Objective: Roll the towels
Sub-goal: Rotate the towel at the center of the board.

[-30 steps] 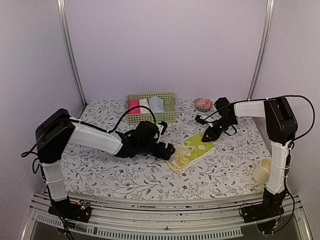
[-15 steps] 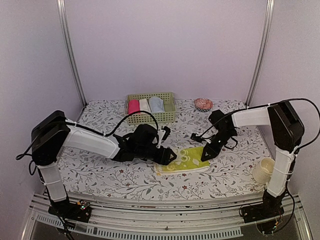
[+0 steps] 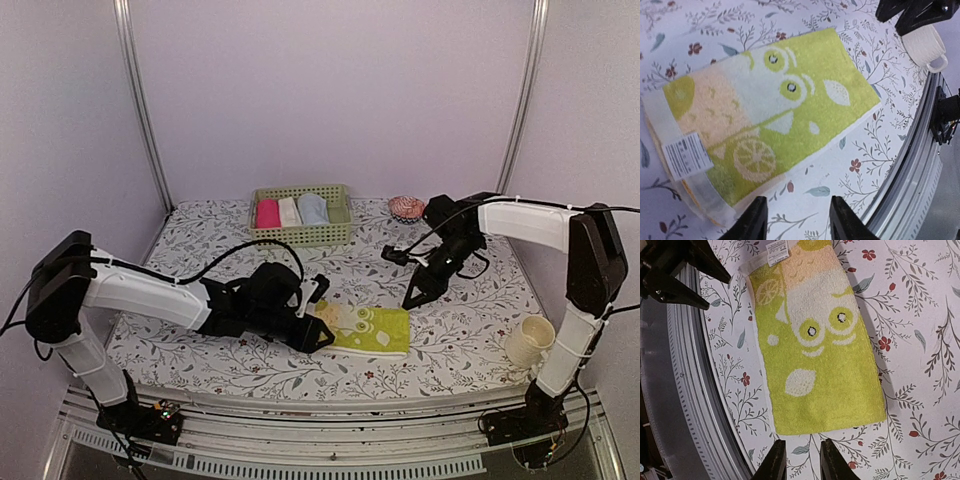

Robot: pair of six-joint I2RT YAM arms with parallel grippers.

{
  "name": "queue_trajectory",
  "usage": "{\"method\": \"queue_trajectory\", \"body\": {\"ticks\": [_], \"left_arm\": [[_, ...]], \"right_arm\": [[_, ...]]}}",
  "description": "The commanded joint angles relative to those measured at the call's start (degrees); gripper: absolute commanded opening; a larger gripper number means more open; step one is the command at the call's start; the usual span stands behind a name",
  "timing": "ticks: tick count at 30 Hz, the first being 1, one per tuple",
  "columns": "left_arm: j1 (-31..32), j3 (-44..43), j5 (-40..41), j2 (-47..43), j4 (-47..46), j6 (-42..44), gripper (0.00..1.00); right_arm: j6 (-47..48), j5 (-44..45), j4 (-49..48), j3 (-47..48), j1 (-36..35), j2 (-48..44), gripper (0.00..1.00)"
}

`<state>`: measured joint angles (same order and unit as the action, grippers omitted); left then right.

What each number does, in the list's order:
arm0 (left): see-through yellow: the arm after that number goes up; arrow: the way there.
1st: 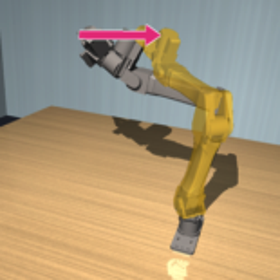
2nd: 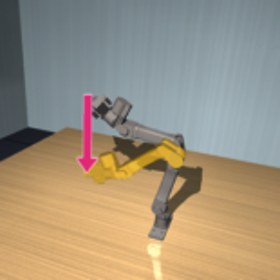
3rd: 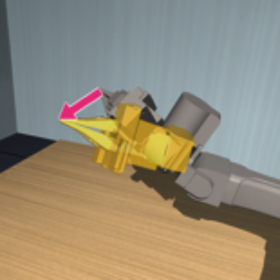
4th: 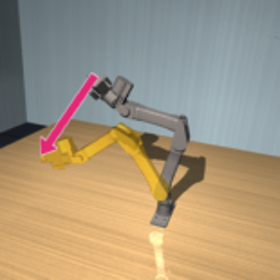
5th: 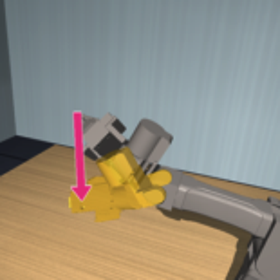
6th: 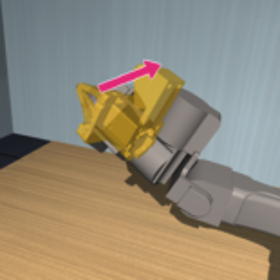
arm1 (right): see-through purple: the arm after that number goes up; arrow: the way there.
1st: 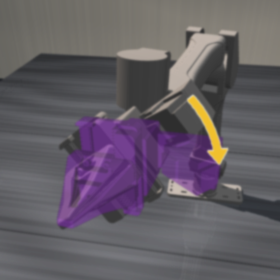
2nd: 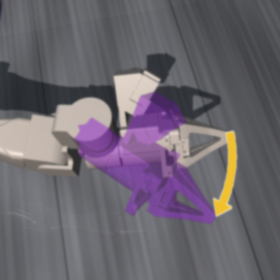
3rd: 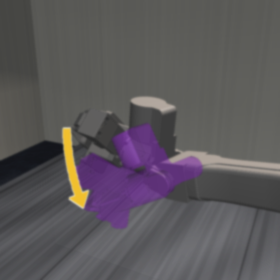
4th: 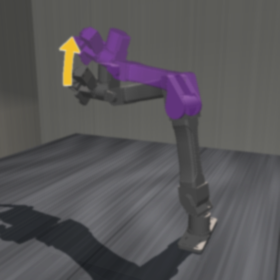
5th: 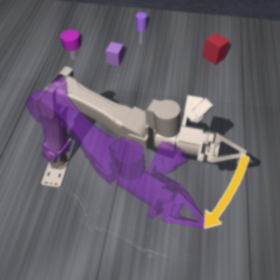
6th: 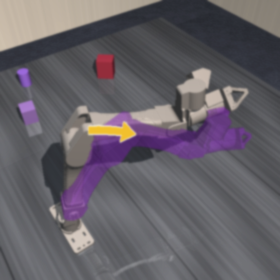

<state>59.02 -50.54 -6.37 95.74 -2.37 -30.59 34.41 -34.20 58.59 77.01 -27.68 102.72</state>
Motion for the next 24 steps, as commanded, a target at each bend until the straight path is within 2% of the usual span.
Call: {"method": "queue_trajectory", "body": {"ticks": [1,4,7,13,15,18,24], "left_arm": [[1.15,2.25,-2.18,-1.85,4.34,-2.06,0.36],[1.05,3.73,-1.99,-1.50,5.41,-2.58,0.28],[0.94,3.54,-2.31,0.37,6.26,-2.25,0.25],[0.47,2.84,-2.02,3.63,4.97,-1.88,0.25],[-0.27,2.45,-2.22,4.68,4.57,-1.28,0.24],[-2.36,1.32,-3.14,7.04,3.90,1.07,0.24],[-9.95,-4.82,-3.79,13.16,2.55,7.16,0.23]], "right_arm": [[0.44,2.08,-4.93,0.47,-0.09,1.68,0.25],[-0.60,4.35,-8.75,1.42,-0.18,5.51,0.22],[-0.92,5.27,-10.63,1.82,-0.17,8.65,0.21],[-2.36,10.31,-14.45,0.66,-0.18,11.62,0.20],[-2.97,11.34,-14.63,0.07,-0.19,12.03,0.15],[-3.18,10.25,-14.77,-2.16,-0.26,11.03,0.11],[-3.83,7.61,-14.64,-7.20,-2.09,8.57,0.10]]}}
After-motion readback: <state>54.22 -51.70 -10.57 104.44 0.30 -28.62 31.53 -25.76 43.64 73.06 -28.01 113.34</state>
